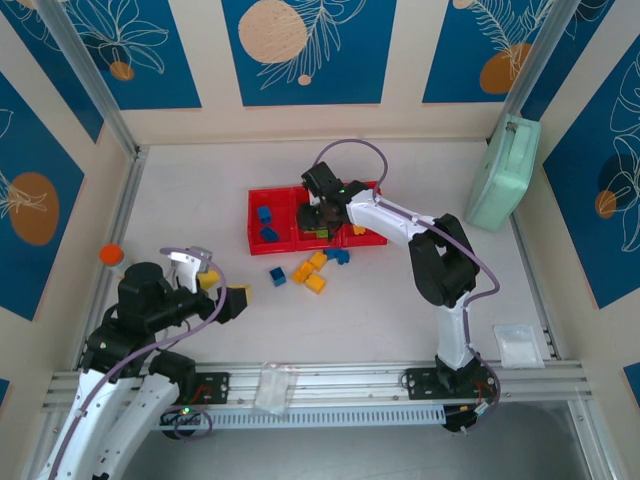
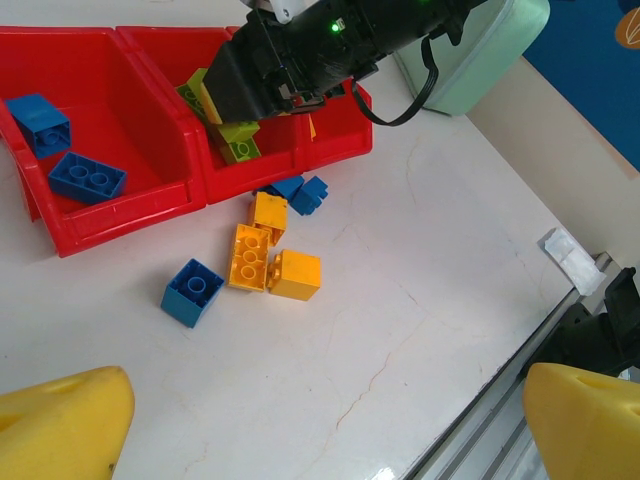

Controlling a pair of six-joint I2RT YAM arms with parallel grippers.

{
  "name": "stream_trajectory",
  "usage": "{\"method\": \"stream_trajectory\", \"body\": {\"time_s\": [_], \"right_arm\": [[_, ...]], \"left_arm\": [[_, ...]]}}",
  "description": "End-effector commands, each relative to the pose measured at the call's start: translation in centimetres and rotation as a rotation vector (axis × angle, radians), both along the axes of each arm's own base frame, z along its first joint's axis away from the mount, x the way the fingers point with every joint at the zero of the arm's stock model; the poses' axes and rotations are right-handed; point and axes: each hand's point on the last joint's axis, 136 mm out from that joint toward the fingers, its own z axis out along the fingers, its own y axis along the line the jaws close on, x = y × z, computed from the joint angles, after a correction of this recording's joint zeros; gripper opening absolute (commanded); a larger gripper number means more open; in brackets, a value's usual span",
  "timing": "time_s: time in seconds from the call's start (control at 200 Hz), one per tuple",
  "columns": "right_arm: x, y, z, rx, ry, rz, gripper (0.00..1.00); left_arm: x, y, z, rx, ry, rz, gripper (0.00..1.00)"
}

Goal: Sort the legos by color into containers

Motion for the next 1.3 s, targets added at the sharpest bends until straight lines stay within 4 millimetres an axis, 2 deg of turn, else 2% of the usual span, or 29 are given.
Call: {"method": "stream_trajectory", "body": {"time_s": [0.0,0.345,0.48,0.69,0.905,1.045,1.125,1.296], "right_arm": [[0.5,0.0,-0.2,-0.006,0.01,0.017,0.42],[0.5,0.1,0.1,0.001,0.017,0.027,0.48],[0.1,-0.1,1.5,0.016,0.009,0.019,0.52],[-1.1,-1.7,4.3,0.02,-0.005,-0.026,0.69],[-3.7,-3.1,5.4,0.053,0.037,-0.081,0.74],[-6.1,-4.2,4.6,0.068,0.077,-0.131,0.8],[-7.6,-4.8,4.0,0.059,0.09,-0.147,0.8],[-10.7,-4.8,2.2,0.031,0.106,-0.044,0.8]], "left_arm": [[-0.2,-0.2,0.4,0.009,-0.035,-0.02,0.99],[-0.1,-0.1,0.4,0.01,-0.033,-0.018,0.99],[-0.1,-0.1,0.4,0.011,-0.035,-0.016,0.99],[-0.2,-0.1,0.4,0.01,-0.034,-0.017,0.99],[-0.1,-0.1,0.4,0.01,-0.035,-0.018,0.99],[-0.2,-0.2,0.4,0.009,-0.035,-0.019,0.99],[-0.2,-0.1,0.5,0.008,-0.037,-0.019,0.99],[-0.2,-0.2,0.5,0.008,-0.034,-0.022,0.99]]}}
